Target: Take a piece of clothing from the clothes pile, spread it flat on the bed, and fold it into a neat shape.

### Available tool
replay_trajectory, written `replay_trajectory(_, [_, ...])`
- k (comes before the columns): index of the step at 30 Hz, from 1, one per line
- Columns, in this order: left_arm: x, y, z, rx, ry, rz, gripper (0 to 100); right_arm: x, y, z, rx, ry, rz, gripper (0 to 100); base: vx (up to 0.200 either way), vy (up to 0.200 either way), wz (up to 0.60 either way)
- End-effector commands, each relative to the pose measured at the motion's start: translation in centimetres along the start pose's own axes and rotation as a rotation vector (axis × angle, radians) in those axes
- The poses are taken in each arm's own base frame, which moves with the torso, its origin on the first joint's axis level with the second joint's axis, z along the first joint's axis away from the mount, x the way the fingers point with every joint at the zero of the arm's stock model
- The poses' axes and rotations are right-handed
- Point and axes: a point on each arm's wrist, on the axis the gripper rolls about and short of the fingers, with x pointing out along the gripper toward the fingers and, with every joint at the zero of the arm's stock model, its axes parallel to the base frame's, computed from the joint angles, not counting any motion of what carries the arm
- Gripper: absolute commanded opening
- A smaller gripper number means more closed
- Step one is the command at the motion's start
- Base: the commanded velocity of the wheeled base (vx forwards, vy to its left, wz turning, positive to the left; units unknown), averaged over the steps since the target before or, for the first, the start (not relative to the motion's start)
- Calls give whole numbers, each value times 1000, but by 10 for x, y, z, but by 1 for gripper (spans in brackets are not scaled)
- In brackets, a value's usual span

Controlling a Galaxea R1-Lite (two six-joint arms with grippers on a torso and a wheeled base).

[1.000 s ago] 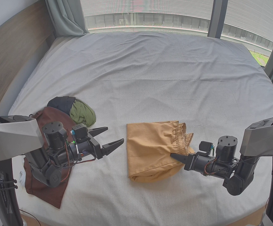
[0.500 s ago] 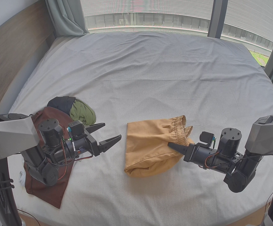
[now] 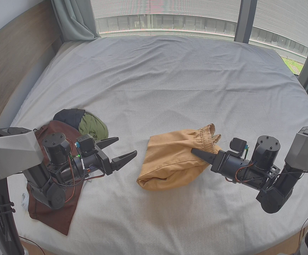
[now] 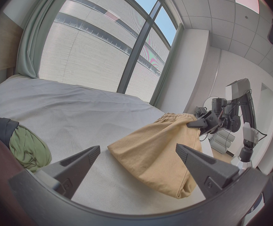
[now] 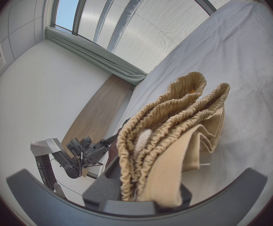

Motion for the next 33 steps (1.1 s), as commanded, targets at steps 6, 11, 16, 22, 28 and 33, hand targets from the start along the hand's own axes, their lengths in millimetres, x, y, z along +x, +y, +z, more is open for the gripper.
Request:
replay_trajectory(6, [-2, -2, 9, -30, -23, -1, 100, 4, 15, 12, -22, -43, 56, 0, 0, 0, 0])
replay_trajectory(11, [-3, -3, 10, -31, -24, -1, 100, 9, 18, 23, -8, -77, 84, 0, 0, 0, 0])
replay_trajectory(16, [-3, -2, 9, -35, -19, 0, 100, 11, 19, 25, -7, -81, 96, 0, 0, 0, 0])
replay_trajectory(22, [-3, -2, 8, -36, -18, 0, 100, 12, 19, 25, -8, -65, 115, 0, 0, 0, 0])
replay_trajectory(28, [-3, -2, 8, -36, -18, 1, 100, 20, 11, 40, -1, -82, 158, 0, 0, 0, 0])
replay_trajectory(33, [-3, -1, 8, -39, -18, 3, 100, 32, -4, 55, 28, -99, 188, 0, 0, 0, 0])
